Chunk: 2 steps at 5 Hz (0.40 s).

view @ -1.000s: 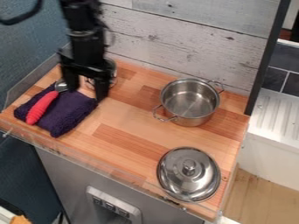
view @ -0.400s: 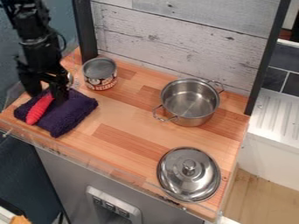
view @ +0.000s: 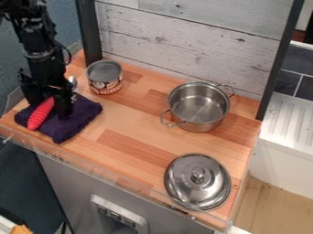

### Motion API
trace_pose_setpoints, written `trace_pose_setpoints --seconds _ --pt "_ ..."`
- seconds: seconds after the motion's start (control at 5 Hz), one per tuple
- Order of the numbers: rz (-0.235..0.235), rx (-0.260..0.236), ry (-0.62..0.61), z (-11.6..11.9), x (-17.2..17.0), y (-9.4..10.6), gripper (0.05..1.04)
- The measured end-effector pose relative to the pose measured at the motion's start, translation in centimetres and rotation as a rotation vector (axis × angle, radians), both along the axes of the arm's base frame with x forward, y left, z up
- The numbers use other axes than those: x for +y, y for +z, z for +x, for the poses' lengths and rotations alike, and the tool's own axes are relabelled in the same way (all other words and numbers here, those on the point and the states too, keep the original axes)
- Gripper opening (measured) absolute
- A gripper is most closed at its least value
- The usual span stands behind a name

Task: Move red spoon from the blue handkerchief on the left side and put it next to pot on the right

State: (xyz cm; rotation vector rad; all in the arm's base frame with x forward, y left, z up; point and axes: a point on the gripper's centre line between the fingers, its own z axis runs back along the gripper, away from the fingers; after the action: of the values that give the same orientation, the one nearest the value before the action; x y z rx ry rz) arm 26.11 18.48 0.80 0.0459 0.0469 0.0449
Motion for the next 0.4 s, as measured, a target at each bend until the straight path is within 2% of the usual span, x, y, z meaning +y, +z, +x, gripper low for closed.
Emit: trace_pose_setpoints --seconds 0.4 --pt "0.001 -0.001 -0.024 -0.31 0.05 0.21 0.42"
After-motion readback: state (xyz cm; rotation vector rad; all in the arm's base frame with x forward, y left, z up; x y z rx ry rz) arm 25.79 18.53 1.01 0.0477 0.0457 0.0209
